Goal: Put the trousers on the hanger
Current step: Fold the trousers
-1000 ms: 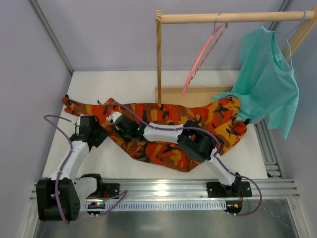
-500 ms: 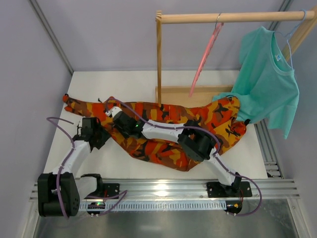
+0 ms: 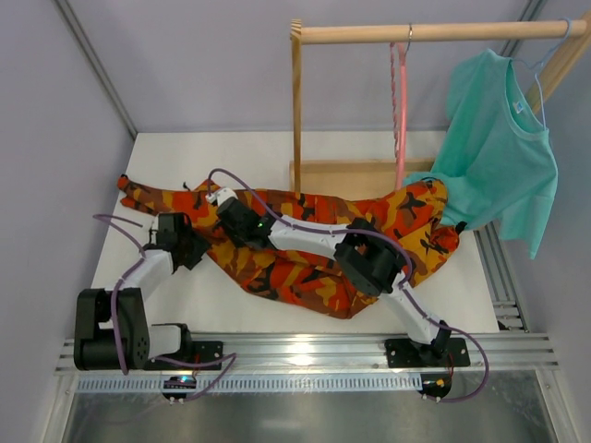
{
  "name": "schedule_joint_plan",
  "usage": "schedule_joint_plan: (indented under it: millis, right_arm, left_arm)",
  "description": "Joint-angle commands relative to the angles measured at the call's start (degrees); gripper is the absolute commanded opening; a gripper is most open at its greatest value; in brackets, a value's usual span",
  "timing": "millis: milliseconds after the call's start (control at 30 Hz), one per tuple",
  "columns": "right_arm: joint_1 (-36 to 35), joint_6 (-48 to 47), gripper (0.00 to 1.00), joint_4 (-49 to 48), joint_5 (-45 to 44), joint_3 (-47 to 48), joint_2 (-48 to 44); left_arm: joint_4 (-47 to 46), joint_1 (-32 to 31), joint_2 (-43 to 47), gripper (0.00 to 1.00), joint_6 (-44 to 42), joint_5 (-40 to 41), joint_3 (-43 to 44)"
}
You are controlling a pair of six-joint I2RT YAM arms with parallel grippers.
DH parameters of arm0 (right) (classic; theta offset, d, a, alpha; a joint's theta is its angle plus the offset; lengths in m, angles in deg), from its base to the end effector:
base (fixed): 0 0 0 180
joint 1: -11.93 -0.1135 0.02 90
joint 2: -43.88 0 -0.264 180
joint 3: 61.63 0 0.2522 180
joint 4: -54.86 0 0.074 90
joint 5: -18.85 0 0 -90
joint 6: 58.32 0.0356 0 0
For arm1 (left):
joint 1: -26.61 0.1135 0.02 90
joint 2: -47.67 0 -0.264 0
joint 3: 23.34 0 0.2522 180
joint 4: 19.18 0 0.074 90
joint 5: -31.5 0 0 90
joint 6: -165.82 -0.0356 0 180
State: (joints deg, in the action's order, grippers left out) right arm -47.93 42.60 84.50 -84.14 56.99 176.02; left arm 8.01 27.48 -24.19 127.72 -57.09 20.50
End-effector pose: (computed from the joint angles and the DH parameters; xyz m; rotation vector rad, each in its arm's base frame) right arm 0.2688 0.4471 0.1760 -0.8590 2.1645 0.3676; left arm 0.2229 0.0043 0.1559 -1.1488 2.2935 -0.3177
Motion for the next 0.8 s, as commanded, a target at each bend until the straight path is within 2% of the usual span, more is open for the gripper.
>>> schedule_joint_plan:
  millis: [0,167,267,333,367,400,433,767]
  right_arm:
    - [0.4,1.3,0.04,-2.8,-1.4,2.6,-3.6]
    - [0.6,2.4,0.04,-4.9,0.1,0.4,-3.8]
    - [0.8,2.6,0.04,-5.0,0.2,0.4,-3.6]
    - [0.9,2.8,0.04,-5.2,0.3,0.3,-3.6]
    - [0.8,2.8,0.04,-5.3,0.3,0.2,-3.6]
    - [0.9,3.1,0.04,-5.6,0.2,0.1,-3.6]
    - [0.9,3.5,0.04,-5.5,0.2,-0.1,-3.6]
    - [3.6,7.3,0.04,-6.3,-0.6,-1.1,-3.4]
  left_arm:
    - [-1.4,0.0,-3.9,0.49,0.8,1.5,0.7]
    - [-1.5,-0.1,-6.3,0.46,0.5,3.4,1.6]
    - [-2.2,-0.1,-7.2,0.38,1.1,2.8,1.7]
    - [-2.0,-0.1,-7.6,0.22,1.6,2.7,2.1]
    - [-1.3,0.0,-7.7,0.10,1.9,3.5,2.7]
    - [0.9,0.0,-7.7,0.03,1.9,3.9,3.1]
    - [1.9,-0.1,-7.5,0.00,1.6,4.4,3.6]
    - [16.0,-0.2,-1.2,0.00,-2.3,13.1,7.8]
